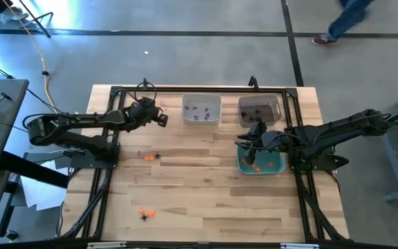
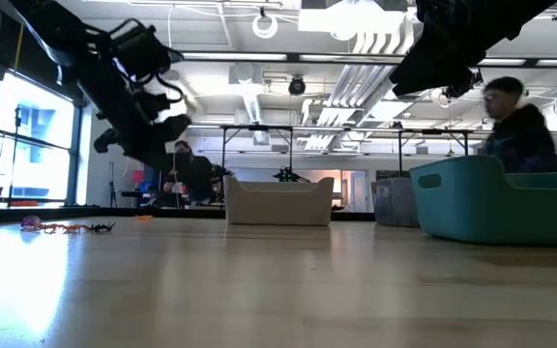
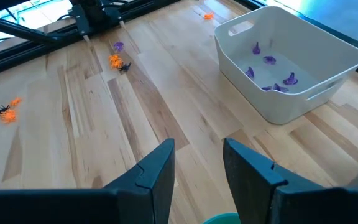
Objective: Sort Halloween decoration
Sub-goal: Put the orange spider toy into the green bin
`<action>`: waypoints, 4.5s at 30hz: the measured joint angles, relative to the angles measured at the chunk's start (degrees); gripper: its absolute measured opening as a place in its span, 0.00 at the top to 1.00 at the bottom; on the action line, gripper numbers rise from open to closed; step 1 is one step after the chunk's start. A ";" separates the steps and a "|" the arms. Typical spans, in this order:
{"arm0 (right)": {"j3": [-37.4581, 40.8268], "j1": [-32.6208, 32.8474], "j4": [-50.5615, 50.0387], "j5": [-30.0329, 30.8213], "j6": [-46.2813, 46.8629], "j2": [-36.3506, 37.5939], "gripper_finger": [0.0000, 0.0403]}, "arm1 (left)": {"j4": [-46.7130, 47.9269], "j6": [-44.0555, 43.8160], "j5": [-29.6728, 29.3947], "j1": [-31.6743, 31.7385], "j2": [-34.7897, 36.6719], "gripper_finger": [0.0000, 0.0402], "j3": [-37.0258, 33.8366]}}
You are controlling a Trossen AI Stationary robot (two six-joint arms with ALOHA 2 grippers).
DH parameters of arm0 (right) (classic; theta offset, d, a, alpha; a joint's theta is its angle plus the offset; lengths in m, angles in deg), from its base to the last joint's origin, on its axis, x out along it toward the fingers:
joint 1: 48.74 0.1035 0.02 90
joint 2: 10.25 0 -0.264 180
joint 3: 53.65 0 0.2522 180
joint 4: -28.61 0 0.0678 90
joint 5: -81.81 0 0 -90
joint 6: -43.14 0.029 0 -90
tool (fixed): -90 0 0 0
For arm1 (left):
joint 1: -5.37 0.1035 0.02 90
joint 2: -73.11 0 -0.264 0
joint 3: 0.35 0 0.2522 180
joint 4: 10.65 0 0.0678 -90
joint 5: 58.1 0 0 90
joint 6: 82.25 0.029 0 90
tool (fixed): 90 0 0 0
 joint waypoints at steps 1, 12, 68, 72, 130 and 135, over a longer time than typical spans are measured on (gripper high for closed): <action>0.00 -0.01 0.01 0.00 0.00 0.00 0.67 | -0.30 0.07 0.02 -0.73 0.92 1.00 0.00; 0.00 0.00 0.01 0.00 0.00 0.00 0.67 | -12.48 7.62 9.27 -10.17 4.95 1.00 0.04; 0.00 -0.01 0.47 1.31 -2.55 -0.01 0.67 | -33.88 20.54 21.83 -30.50 -22.93 1.00 22.99; 0.00 -0.01 0.81 2.58 -2.47 -0.02 0.67 | -34.21 20.59 21.68 -30.48 -22.93 1.00 22.99; 0.00 0.25 24.52 -0.87 -65.62 -9.82 0.67 | -36.18 19.49 20.50 -30.42 -22.90 1.00 22.99; 0.02 -0.07 26.80 -2.51 -65.64 -13.15 0.67 | -36.14 19.54 20.50 -30.42 -22.90 1.00 22.99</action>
